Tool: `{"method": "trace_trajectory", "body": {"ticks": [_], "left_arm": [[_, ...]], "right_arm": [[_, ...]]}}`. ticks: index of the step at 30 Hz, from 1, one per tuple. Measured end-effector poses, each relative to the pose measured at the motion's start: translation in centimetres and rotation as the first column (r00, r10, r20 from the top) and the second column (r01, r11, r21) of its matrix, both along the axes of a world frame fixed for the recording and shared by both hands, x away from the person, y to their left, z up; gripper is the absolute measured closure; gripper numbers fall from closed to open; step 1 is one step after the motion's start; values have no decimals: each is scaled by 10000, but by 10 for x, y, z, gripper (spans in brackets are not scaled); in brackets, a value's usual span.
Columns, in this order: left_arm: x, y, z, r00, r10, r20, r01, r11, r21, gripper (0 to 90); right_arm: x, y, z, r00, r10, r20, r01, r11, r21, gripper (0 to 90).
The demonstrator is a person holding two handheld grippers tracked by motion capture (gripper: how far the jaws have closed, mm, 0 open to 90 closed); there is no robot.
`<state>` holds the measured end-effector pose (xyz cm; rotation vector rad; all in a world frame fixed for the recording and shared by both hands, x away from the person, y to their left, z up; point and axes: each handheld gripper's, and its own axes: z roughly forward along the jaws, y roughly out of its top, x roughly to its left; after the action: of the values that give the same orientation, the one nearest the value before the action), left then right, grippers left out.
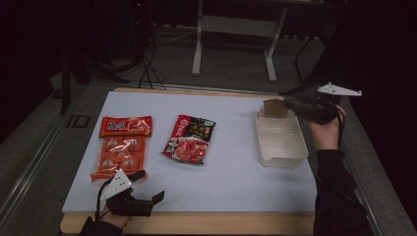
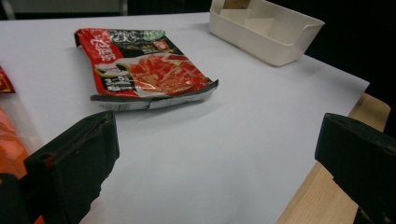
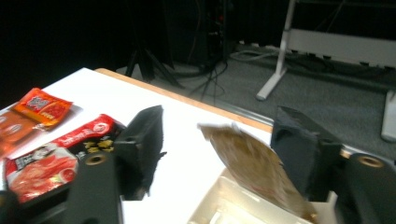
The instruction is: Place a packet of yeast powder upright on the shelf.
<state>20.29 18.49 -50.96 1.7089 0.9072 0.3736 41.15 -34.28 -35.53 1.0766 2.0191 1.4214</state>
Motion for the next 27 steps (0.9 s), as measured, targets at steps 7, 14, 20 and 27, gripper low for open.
{"method": "trace_trajectory", "body": {"ticks": [7,14,20,27], "left_arm": [[7,-8,9,9995,-304,-78,304,9995,-54,1],[20,-12,19,9988,-393,-281,392,9992,-29,1],[29,-9,35,9988,-462,133,457,9983,352,1],[49,-12,42,9991,-408,-120,413,9981,448,2]], "right_arm": [[-39,8,1,9989,-120,445,101,9991,415,164],[-69,15,-12,9995,159,282,-179,9973,708,111],[-96,23,-30,9990,365,260,-384,9961,794,133],[-125,34,-40,9951,893,420,-921,9933,694,140]]}}
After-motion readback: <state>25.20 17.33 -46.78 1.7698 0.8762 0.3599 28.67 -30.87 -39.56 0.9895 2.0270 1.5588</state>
